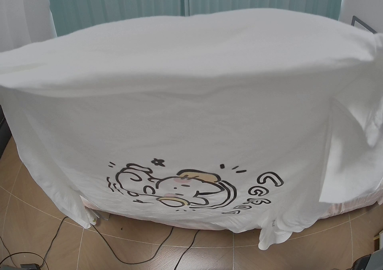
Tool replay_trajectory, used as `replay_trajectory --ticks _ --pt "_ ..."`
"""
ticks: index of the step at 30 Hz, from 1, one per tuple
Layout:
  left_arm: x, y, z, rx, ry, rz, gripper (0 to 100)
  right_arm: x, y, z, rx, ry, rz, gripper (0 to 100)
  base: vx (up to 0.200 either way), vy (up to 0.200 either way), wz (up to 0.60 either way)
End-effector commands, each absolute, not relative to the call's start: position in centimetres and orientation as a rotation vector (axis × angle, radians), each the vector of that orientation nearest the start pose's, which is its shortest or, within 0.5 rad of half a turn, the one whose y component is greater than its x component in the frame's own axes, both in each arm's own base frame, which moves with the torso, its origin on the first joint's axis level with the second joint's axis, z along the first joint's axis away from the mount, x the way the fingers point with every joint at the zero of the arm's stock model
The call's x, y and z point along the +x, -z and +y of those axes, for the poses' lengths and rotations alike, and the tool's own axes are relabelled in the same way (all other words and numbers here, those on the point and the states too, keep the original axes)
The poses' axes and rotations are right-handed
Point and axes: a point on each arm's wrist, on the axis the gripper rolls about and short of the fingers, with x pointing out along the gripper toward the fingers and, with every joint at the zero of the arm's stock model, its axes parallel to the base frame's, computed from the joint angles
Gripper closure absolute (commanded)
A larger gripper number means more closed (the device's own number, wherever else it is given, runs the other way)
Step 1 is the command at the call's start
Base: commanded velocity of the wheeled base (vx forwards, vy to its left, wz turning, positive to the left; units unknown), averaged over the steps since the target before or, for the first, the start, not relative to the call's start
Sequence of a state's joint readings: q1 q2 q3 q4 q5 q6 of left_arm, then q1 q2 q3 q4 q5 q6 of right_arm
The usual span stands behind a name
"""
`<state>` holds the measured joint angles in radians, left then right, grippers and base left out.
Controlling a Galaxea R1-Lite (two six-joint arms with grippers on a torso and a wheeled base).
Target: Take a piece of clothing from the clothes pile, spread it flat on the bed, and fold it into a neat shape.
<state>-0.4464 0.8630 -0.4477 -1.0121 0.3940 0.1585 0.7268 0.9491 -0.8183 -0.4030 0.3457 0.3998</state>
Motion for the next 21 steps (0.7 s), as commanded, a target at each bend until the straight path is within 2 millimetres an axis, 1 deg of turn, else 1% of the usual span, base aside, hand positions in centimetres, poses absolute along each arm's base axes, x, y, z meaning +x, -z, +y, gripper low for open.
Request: replay_trajectory --ticks 1,4,5,7,8,12,14,15,16,18,20,21 --pt "8.2 -27.7 -2.9 -0.065 -0.003 -0.487 100 8.5 -31.9 8.3 0.404 -1.085 -0.028 100 0.0 0.0 0.0" --pt "8.7 -27.4 -3.1 -0.048 -0.017 -0.441 100 9.3 -31.8 8.6 0.399 -1.06 -0.013 100 0.0 0.0 0.0" --pt "9.3 -27.1 -3.4 -0.035 -0.02 -0.401 100 10.3 -31.5 9.0 0.394 -1.028 0.008 100 0.0 0.0 0.0" --pt "9.7 -27.0 -3.5 -0.031 -0.024 -0.388 100 10.9 -31.4 9.1 0.392 -1.009 0.017 100 0.0 0.0 0.0" --pt "10.4 -26.7 -3.7 -0.017 -0.032 -0.361 100 11.9 -31.0 9.4 0.386 -0.98 0.038 100 0.0 0.0 0.0" --pt "12.1 -26.1 -4.1 0.013 -0.053 -0.31 100 13.3 -30.8 9.9 0.373 -0.95 0.056 100 0.0 0.0 0.0" --pt "13.3 -25.9 -4.4 0.027 -0.065 -0.277 100 14.3 -30.6 10.1 0.359 -0.926 0.065 100 0.0 0.0 0.0" --pt "13.5 -25.8 -4.4 0.03 -0.068 -0.272 100 14.4 -30.6 10.2 0.355 -0.922 0.067 100 0.0 0.0 0.0" --pt "14.5 -25.4 -4.5 0.047 -0.085 -0.239 100 15.3 -30.2 10.5 0.318 -0.903 0.073 100 0.0 0.0 0.0" --pt "15.4 -25.0 -4.8 0.057 -0.088 -0.214 100 16.1 -29.7 10.7 0.279 -0.886 0.076 100 0.0 0.0 0.0" --pt "16.3 -24.9 -5.1 0.055 -0.086 -0.197 100 16.7 -29.8 10.9 0.266 -0.882 0.071 100 0.2 0.0 0.0" --pt "16.3 -24.9 -5.1 0.055 -0.086 -0.197 100 16.7 -29.8 10.9 0.266 -0.882 0.071 100 0.2 0.0 0.0"
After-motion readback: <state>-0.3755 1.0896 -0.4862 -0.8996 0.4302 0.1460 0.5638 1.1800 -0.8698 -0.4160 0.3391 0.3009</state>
